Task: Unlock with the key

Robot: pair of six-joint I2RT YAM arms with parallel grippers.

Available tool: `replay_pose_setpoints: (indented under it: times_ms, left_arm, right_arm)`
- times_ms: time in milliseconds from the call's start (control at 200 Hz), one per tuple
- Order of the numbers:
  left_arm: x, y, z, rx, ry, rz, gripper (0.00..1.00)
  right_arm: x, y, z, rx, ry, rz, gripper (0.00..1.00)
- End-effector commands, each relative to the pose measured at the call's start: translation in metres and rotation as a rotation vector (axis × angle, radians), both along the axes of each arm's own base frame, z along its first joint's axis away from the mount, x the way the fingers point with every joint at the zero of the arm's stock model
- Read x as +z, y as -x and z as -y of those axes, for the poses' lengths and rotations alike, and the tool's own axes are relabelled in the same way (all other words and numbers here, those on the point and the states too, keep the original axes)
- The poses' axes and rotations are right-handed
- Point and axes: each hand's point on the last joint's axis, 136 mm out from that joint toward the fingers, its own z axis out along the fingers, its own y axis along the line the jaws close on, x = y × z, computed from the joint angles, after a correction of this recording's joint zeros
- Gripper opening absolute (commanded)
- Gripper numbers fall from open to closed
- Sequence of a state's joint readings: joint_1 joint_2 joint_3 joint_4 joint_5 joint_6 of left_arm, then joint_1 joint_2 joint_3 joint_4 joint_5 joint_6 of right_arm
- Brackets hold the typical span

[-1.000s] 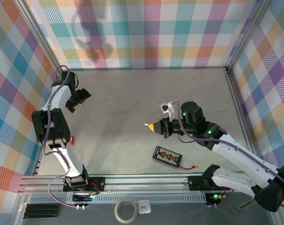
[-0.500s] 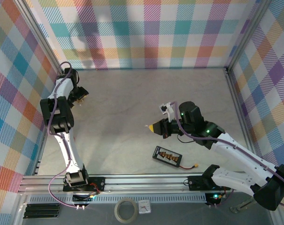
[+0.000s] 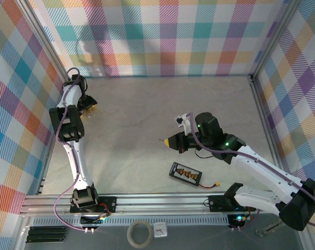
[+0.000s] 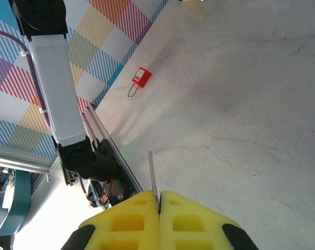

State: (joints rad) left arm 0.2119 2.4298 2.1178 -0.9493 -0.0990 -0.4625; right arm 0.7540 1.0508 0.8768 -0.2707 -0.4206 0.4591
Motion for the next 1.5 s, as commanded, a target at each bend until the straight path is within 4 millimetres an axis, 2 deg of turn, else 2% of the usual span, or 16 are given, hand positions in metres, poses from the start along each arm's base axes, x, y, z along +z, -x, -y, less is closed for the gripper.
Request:
replay_pose_setpoints:
  times_ms: [0, 50, 425, 790, 995, 1230, 1375, 1495]
  left_arm:
    - [-0.01, 0.01, 0.001, -0.048, 0.012, -0.072, 0.74]
    - [-0.013, 0.011, 0.004, -0.057, 0.027, -0.082, 0.7]
    - [-0.025, 0.023, 0.017, -0.123, 0.073, -0.114, 0.63]
    - [-0.02, 0.024, 0.063, -0.326, 0.18, -0.028, 0.42]
    - [0.011, 0.02, 0.091, -0.49, 0.16, 0.059, 0.37]
    - [0.058, 0.014, 0.119, -0.631, 0.122, 0.167, 0.31]
    - [0.099, 0.019, 0.163, -0.812, 0.061, 0.264, 0.28]
    - [0.129, 0.039, 0.214, -1.044, -0.032, 0.333, 0.24]
  right_arm:
    - [0.002, -0.003, -0.004, 0.003, -0.008, 0.01, 0.0]
    - [0.001, -0.004, -0.006, 0.004, -0.005, 0.006, 0.0]
    - [0.0, -0.01, -0.006, -0.008, 0.026, 0.011, 0.0]
    - [0.001, -0.014, 0.001, -0.047, 0.054, 0.019, 0.0]
    - [-0.012, -0.03, 0.025, -0.123, 0.074, -0.103, 0.0]
    - [-0.003, -0.033, 0.048, -0.157, 0.12, -0.092, 0.0]
    - [-0.012, -0.043, 0.07, -0.219, 0.163, -0.179, 0.0]
    - [-0.01, -0.045, 0.078, -0.204, 0.141, -0.251, 0.0]
